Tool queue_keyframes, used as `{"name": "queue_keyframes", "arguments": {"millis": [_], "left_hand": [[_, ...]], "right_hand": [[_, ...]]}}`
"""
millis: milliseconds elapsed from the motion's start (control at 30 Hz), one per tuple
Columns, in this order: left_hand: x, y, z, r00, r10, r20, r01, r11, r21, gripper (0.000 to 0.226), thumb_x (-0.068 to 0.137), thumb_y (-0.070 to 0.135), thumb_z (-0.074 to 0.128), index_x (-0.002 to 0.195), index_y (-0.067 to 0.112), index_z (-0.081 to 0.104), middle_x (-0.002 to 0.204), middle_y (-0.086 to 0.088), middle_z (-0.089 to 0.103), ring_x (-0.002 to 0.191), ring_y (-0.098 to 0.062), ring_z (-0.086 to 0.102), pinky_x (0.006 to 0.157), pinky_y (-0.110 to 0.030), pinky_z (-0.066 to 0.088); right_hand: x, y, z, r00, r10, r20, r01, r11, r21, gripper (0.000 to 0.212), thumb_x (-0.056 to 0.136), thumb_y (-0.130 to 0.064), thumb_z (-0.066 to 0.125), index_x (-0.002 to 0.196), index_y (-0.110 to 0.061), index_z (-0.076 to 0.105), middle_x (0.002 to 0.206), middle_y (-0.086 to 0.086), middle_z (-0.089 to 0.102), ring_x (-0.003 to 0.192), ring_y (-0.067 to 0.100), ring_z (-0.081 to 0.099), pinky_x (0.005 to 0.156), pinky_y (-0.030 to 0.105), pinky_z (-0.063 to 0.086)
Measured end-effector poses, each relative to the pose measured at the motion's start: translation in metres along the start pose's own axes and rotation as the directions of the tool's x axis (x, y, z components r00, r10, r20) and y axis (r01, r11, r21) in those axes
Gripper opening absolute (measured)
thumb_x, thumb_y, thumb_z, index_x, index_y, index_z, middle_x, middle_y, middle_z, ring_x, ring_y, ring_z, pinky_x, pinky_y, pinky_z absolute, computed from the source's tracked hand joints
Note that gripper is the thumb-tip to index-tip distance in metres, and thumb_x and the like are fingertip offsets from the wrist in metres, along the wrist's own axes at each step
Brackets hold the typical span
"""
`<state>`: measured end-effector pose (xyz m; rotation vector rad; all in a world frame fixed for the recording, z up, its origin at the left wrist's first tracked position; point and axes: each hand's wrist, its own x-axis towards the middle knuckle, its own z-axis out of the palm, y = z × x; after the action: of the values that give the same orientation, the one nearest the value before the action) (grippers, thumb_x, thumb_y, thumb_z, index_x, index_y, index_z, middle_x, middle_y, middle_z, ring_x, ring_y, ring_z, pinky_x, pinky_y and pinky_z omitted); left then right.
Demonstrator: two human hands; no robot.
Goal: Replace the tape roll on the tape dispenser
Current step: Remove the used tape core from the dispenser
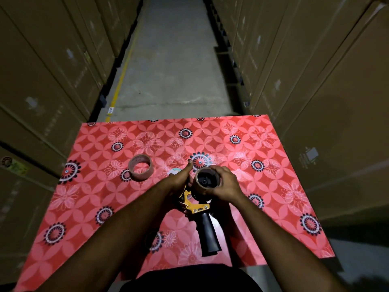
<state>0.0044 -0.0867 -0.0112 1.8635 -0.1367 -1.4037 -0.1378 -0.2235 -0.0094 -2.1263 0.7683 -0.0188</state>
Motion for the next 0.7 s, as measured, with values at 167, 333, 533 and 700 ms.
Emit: {"name": "queue_keyframes", "arguments": {"millis": [167,333,533,700], "left_hand": [[0.014,-0.008,-0.001,0.999,0.032,-0.005,-0.032,0.998,-0.053,0.095,0.085,0.088,0.022,0.095,0.004,0.065,0.084,-0.014,0.061,0.089,-0.029,0.058,0.083,-0.042,0.043],[0.003,-0.004,-0.005,0.993,0.117,0.006,-0.117,0.992,-0.052,0.082,0.099,0.07,0.005,0.089,0.007,0.057,0.084,-0.012,0.059,0.092,-0.026,0.051,0.094,-0.046,0.036],[0.005,-0.006,-0.004,0.991,0.126,0.049,-0.125,0.992,-0.023,0.092,0.096,0.075,0.007,0.126,0.009,0.064,0.085,-0.011,0.06,0.101,-0.027,0.056,0.115,-0.054,0.027],[-0.003,-0.001,-0.002,0.994,0.096,0.057,-0.096,0.995,-0.014,0.086,0.097,0.073,0.004,0.074,0.012,0.059,0.083,-0.01,0.053,0.085,-0.023,0.048,0.084,-0.04,0.037]], "right_hand": [[-0.003,-0.009,0.003,0.999,0.002,0.04,-0.002,1.0,-0.01,0.113,0.054,-0.045,0.093,0.149,-0.013,0.04,0.139,0.01,0.045,0.128,0.026,0.049,0.103,0.025,0.039],[-0.002,-0.008,0.011,0.998,0.025,-0.051,-0.024,1.0,0.006,0.1,0.053,-0.044,0.097,0.138,-0.016,0.051,0.119,-0.002,0.045,0.115,0.019,0.051,0.089,0.022,0.041],[0.003,-0.012,-0.006,0.995,-0.045,0.091,0.047,0.999,-0.025,0.116,0.049,-0.064,0.079,0.15,-0.018,0.044,0.143,0.006,0.052,0.131,0.028,0.048,0.109,0.033,0.04],[0.0,-0.011,0.003,0.997,0.071,-0.008,-0.072,0.996,-0.043,0.108,0.046,-0.052,0.096,0.135,-0.014,0.048,0.121,0.004,0.045,0.115,0.023,0.05,0.092,0.031,0.047]]}}
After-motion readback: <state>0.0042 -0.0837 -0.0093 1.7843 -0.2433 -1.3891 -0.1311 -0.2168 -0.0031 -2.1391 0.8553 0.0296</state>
